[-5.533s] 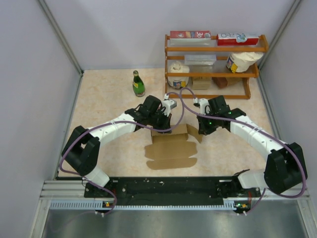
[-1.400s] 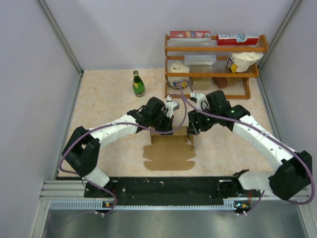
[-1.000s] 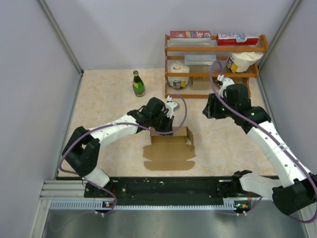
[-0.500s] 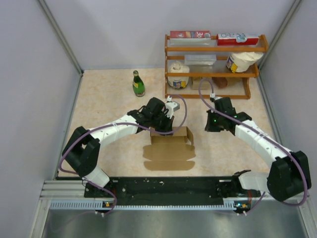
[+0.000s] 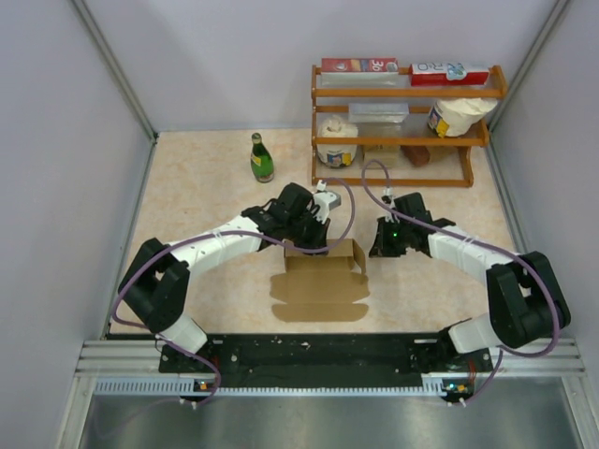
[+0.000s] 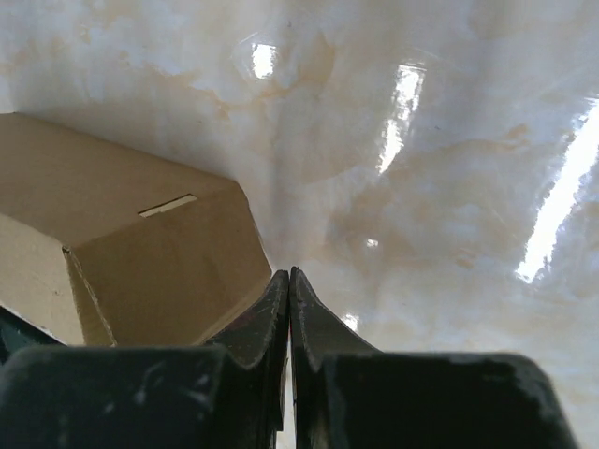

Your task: Fold the paper box

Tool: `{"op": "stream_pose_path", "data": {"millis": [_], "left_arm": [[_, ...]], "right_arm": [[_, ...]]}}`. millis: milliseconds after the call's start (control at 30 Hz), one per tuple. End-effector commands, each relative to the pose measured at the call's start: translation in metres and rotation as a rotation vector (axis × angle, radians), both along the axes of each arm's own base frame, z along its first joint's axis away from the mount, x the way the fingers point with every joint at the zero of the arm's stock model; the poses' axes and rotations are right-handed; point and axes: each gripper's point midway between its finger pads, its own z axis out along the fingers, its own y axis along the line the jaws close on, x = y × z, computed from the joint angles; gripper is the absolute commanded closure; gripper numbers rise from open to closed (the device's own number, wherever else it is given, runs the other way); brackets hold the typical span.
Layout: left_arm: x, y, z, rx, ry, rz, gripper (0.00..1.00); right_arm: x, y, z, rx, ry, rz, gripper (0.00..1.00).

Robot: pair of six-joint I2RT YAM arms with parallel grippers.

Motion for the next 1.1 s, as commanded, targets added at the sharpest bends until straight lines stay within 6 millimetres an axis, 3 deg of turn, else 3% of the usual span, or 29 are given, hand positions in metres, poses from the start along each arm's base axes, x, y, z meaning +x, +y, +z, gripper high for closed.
{"op": "stream_pose_path", "data": {"millis": [0,233,467,600,667,800,1067], "left_arm": [[0.006,-0.011,0.018,-0.025,-0.034,-0.019,1.00],[0.006,-0.014,0.028,-0.042,-0.045,-0.023,1.00],[0.018,-0.019,0.061,-0.064,-0.121,-0.030,1.00],[0.034,-0.016,0.078,-0.058,-0.191,0.000,1.00],[0.046,-0.012,0.078,-0.037,-0.213,0.041,1.00],[0.064,0.000,0.057,0.025,-0.188,0.089,1.00],[0.099,0.045,0.029,0.124,-0.123,0.265,1.00]], "right_arm": [[0.007,0.024,0.002,0.097,-0.033,0.073,1.00],[-0.004,0.039,-0.004,0.067,-0.020,0.128,1.00],[-0.007,0.036,-0.008,0.038,-0.011,0.110,1.00],[-0.008,0.034,-0.009,0.032,-0.010,0.109,1.00],[-0.008,0.034,-0.008,0.033,-0.010,0.108,1.00],[-0.009,0.035,-0.008,0.035,-0.009,0.111,1.00],[-0.012,0.036,-0.005,0.046,-0.014,0.117,1.00]]}}
